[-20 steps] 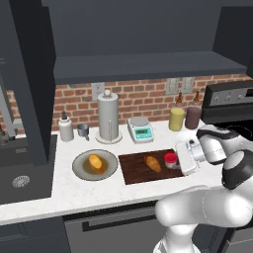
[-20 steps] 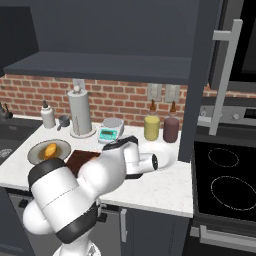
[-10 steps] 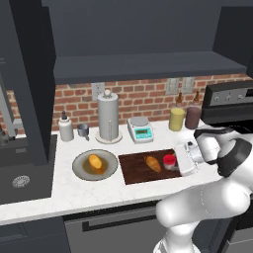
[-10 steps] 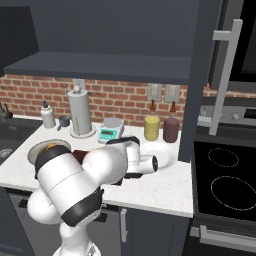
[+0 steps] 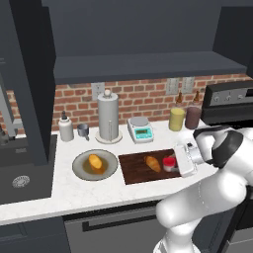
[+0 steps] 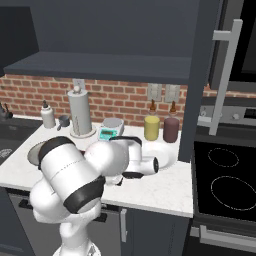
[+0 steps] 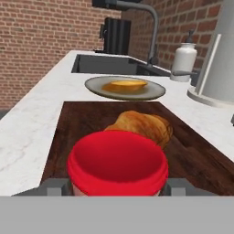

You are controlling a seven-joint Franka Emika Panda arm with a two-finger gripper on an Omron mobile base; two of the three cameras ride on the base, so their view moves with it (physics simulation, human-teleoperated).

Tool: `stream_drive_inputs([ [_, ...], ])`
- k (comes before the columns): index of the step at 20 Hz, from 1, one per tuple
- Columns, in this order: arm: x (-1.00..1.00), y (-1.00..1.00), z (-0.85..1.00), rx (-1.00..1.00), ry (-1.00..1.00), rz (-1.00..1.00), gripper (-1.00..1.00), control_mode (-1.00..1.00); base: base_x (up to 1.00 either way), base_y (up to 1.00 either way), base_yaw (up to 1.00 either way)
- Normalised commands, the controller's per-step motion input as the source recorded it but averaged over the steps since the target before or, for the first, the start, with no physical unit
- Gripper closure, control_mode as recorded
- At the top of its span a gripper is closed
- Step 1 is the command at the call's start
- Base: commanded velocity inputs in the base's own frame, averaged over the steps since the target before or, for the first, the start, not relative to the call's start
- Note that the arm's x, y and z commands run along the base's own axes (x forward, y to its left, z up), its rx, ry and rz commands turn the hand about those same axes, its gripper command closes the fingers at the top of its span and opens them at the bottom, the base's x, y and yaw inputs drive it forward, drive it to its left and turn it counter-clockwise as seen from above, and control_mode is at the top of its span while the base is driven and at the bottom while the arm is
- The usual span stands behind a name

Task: From the different types of pastries on the counter, select a croissant and place it on the cutting board. Then retrieve a jar of jam from the cabinet and place it alongside the croissant on the cutting board.

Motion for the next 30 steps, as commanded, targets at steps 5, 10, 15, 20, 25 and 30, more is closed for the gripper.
stream_drive_inputs([
  [5, 0.00, 0.00, 0.08, 0.00, 0.02, 0.00, -1.00, -1.00, 0.00, 0.00, 0.00],
  [10, -0.01, 0.00, 0.41, -0.01, 0.04, -0.01, -1.00, -1.00, 0.00, 0.00, 0.00],
  [15, -0.03, 0.00, 0.44, -0.03, 0.04, -0.02, -1.00, -1.00, 0.00, 0.00, 0.00],
  [20, -0.08, 0.02, 0.30, -0.03, 0.07, -0.02, -1.00, -1.00, 0.00, 0.00, 0.00],
  [25, -0.02, 0.26, 0.04, -0.07, 0.10, 0.00, -1.00, -1.00, 0.00, 0.00, 0.00],
  [30, -0.11, 0.25, 0.00, -0.05, 0.06, 0.02, -1.00, -1.00, 0.00, 0.00, 0.00],
])
